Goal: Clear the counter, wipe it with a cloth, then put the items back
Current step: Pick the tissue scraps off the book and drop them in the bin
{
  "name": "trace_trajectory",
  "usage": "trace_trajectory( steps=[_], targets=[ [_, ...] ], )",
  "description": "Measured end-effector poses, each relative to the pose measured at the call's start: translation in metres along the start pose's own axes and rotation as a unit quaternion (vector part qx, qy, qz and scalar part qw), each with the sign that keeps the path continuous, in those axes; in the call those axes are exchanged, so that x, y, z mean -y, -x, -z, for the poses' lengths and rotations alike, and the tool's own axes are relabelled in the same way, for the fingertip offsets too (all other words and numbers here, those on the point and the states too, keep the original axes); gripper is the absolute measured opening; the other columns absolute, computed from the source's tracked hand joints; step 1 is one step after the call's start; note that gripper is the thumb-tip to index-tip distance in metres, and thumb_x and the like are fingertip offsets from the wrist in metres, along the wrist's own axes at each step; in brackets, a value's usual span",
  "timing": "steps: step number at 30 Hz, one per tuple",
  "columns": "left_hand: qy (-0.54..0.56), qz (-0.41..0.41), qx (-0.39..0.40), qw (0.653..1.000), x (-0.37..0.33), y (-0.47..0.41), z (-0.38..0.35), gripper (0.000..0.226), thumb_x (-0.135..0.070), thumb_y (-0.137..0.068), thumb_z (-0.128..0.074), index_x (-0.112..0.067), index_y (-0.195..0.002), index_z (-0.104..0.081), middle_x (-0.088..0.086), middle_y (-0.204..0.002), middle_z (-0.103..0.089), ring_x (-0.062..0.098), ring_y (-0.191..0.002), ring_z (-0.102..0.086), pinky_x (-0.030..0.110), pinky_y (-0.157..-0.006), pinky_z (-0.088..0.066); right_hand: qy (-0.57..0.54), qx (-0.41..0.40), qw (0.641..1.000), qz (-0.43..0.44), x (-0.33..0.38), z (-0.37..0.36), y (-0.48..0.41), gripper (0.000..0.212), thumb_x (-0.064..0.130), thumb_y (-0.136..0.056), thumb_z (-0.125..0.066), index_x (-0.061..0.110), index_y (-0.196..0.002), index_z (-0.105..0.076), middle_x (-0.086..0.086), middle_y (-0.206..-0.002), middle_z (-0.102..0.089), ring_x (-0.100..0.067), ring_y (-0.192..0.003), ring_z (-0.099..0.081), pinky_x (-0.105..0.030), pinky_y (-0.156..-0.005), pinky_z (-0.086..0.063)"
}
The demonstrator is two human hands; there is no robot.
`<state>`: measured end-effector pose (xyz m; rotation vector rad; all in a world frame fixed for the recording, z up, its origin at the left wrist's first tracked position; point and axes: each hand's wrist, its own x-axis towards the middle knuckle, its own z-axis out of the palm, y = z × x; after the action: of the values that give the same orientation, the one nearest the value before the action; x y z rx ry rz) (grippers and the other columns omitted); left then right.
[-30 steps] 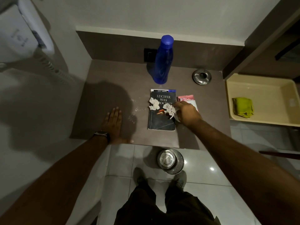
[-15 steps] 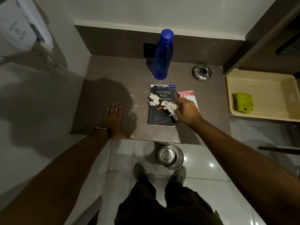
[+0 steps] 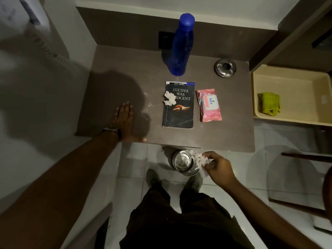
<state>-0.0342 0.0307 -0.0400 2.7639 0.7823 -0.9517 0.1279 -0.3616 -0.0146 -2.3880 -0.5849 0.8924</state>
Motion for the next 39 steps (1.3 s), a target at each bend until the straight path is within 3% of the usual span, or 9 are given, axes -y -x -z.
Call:
trace_trajectory(
  steps=[2, 5, 7, 15, 20, 27, 33, 39],
  targets=[
    [0.005, 0.0, -0.004, 1.0, -0.001, 0.0, -0.001, 0.164, -0.11, -0.056, -0.039, 0.003, -0.158, 0.022, 0.026, -0.167, 0.027, 0.043, -0.158, 0.017, 0.056, -0.13, -0.002, 0.033, 0.016, 0.999, -0.022, -0.014, -0.014, 0.001, 0.034, -0.004, -0.09, -0.06, 0.015, -0.112, -0.077, -0.004, -0.104, -0.078, -0.026, -0.089, -0.073, -0.006, -0.073, -0.048],
    [0.015, 0.003, -0.001, 1.0, -0.002, -0.001, -0.002, 0.164, -0.11, -0.055, -0.039, 0.002, -0.158, 0.023, 0.025, -0.167, 0.028, 0.042, -0.158, 0.018, 0.057, -0.13, -0.001, 0.07, 0.046, 0.996, -0.032, -0.024, -0.03, -0.003, 0.036, -0.004, -0.089, -0.063, 0.01, -0.12, -0.076, -0.013, -0.116, -0.078, -0.033, -0.104, -0.073, -0.029, -0.089, -0.055],
    [0.016, 0.007, -0.001, 1.0, -0.002, -0.002, -0.003, 0.164, -0.111, -0.055, -0.039, 0.001, -0.158, 0.024, 0.024, -0.167, 0.029, 0.042, -0.157, 0.019, 0.057, -0.13, 0.0, 0.1, 0.065, 0.992, -0.033, -0.029, -0.039, -0.009, 0.037, -0.001, -0.091, -0.065, 0.008, -0.126, -0.073, -0.016, -0.124, -0.075, -0.036, -0.114, -0.071, -0.032, -0.096, -0.052],
    [0.018, -0.001, -0.009, 1.0, 0.004, -0.012, -0.013, 0.166, -0.114, -0.051, -0.032, -0.001, -0.158, 0.025, 0.022, -0.168, 0.028, 0.041, -0.157, 0.02, 0.058, -0.13, 0.001, 0.155, 0.102, 0.979, -0.085, -0.035, -0.071, -0.037, 0.032, 0.013, -0.106, -0.048, 0.003, -0.128, -0.069, -0.021, -0.123, -0.073, -0.037, -0.111, -0.07, -0.034, -0.093, -0.054],
    [0.029, -0.005, -0.017, 0.999, 0.009, -0.02, -0.023, 0.172, -0.119, -0.039, -0.016, -0.003, -0.158, 0.025, 0.02, -0.168, 0.03, 0.038, -0.157, 0.023, 0.059, -0.129, 0.001, 0.163, 0.141, 0.969, -0.122, -0.043, -0.08, -0.053, 0.036, 0.011, -0.104, -0.053, 0.011, -0.138, -0.065, -0.018, -0.135, -0.066, -0.033, -0.123, -0.066, -0.035, -0.103, -0.054],
    [0.028, 0.001, -0.011, 1.0, 0.008, -0.02, -0.022, 0.171, -0.118, -0.041, -0.024, -0.004, -0.157, 0.028, 0.019, -0.167, 0.033, 0.037, -0.156, 0.026, 0.057, -0.13, 0.005, 0.172, 0.147, 0.963, -0.143, -0.052, -0.085, -0.058, 0.052, 0.005, -0.104, -0.052, 0.008, -0.155, -0.044, -0.02, -0.146, -0.059, -0.037, -0.134, -0.059, -0.039, -0.11, -0.047],
    [0.025, 0.004, 0.007, 1.0, 0.005, -0.015, -0.013, 0.169, -0.115, -0.047, -0.036, -0.004, -0.158, 0.028, 0.02, -0.167, 0.033, 0.038, -0.156, 0.026, 0.057, -0.13, 0.003, 0.216, 0.185, 0.951, -0.119, -0.055, -0.076, -0.04, 0.042, 0.002, -0.103, -0.052, 0.006, -0.145, -0.059, -0.017, -0.147, -0.061, -0.03, -0.136, -0.059, -0.034, -0.113, -0.046],
    [0.022, 0.005, 0.005, 1.0, 0.004, -0.011, -0.009, 0.168, -0.115, -0.048, -0.034, -0.003, -0.158, 0.026, 0.021, -0.167, 0.032, 0.039, -0.157, 0.023, 0.057, -0.13, 0.002, 0.213, 0.229, 0.949, 0.033, -0.039, -0.065, -0.003, 0.034, 0.013, -0.105, -0.056, 0.017, -0.137, -0.068, -0.003, -0.139, -0.069, -0.021, -0.129, -0.065, -0.024, -0.11, -0.045]
  ],
)
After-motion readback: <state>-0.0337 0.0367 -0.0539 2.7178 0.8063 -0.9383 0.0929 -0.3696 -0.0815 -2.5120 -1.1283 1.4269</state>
